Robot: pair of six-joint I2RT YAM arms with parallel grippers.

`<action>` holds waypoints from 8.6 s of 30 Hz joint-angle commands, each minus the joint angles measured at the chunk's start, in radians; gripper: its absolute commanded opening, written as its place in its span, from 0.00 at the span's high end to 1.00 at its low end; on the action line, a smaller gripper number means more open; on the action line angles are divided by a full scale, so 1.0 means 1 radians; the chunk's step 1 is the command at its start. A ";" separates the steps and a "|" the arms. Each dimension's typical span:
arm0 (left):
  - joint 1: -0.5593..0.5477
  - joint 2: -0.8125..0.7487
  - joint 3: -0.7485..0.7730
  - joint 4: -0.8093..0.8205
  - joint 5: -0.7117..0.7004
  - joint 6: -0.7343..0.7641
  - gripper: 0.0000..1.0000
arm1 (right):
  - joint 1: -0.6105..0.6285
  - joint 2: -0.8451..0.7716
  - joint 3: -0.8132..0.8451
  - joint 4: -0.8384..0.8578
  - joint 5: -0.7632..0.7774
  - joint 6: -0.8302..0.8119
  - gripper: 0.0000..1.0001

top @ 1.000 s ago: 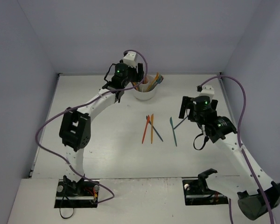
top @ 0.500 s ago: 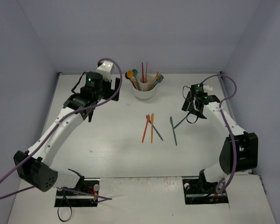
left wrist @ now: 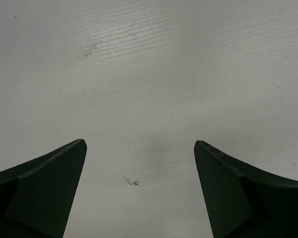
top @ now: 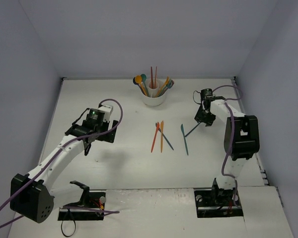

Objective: Sort the eating utensils into containers

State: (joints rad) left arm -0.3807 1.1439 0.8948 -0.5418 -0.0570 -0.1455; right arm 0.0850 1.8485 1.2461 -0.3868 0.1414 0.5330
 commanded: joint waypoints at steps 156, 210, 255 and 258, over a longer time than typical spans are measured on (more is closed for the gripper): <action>0.072 0.026 -0.027 0.116 0.032 -0.005 0.12 | 0.372 0.212 0.358 0.683 -0.600 -0.475 0.00; 0.071 -0.069 -0.052 0.144 0.008 -0.002 0.12 | 0.268 -0.223 0.219 0.671 -0.380 -0.397 0.00; 0.071 -0.042 -0.045 0.144 0.032 0.001 0.12 | 0.288 -0.192 -0.308 0.122 -0.061 -0.151 0.65; 0.071 -0.044 -0.044 0.144 0.031 0.001 0.12 | 0.288 -0.163 -0.300 0.127 -0.056 -0.157 0.69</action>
State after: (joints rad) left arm -0.3138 1.1168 0.8230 -0.4408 -0.0292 -0.1448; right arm 0.3740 1.6531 0.9094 -0.2650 0.0374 0.3737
